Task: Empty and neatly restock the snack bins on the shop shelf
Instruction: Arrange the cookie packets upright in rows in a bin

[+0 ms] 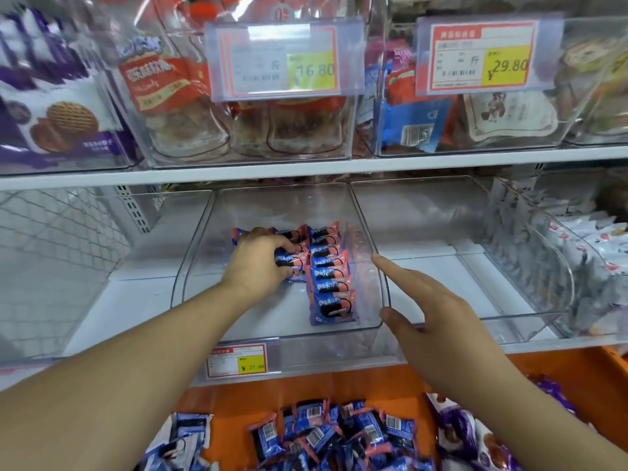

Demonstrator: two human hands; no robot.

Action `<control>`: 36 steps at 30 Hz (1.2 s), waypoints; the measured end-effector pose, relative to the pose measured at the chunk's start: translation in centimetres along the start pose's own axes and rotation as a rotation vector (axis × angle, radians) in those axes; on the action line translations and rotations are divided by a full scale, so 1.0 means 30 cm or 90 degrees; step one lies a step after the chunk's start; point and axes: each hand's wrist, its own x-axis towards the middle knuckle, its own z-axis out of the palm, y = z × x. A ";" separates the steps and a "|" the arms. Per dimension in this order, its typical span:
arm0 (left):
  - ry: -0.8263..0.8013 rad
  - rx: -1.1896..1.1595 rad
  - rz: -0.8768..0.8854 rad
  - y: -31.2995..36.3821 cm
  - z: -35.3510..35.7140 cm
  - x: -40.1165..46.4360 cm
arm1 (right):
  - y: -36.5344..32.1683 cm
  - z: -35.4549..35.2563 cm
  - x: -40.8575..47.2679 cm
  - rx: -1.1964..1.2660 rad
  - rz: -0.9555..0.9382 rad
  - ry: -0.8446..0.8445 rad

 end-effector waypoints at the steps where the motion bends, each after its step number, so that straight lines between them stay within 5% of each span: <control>1: 0.006 -0.018 0.011 0.011 -0.017 -0.015 | -0.002 -0.001 -0.001 -0.007 -0.005 0.001; 6: 0.071 -0.157 0.053 0.136 -0.169 -0.196 | -0.035 -0.028 -0.013 -0.065 -0.009 0.052; 9: -0.014 -0.268 0.107 0.175 -0.249 -0.393 | -0.103 -0.052 -0.071 -0.044 -0.159 0.111; 13: -0.152 -0.323 0.059 0.131 -0.214 -0.663 | -0.175 0.052 -0.204 0.003 -0.259 -0.073; 21: -0.373 -0.143 -0.094 -0.121 0.178 -0.922 | 0.142 0.428 -0.362 -0.230 -0.009 -0.464; 28: -0.393 -0.122 -0.193 -0.323 0.442 -0.957 | 0.357 0.666 -0.384 -0.293 0.025 -0.470; 36: -0.407 0.073 -0.109 -0.369 0.591 -0.936 | 0.425 0.736 -0.371 -0.459 -0.034 -0.484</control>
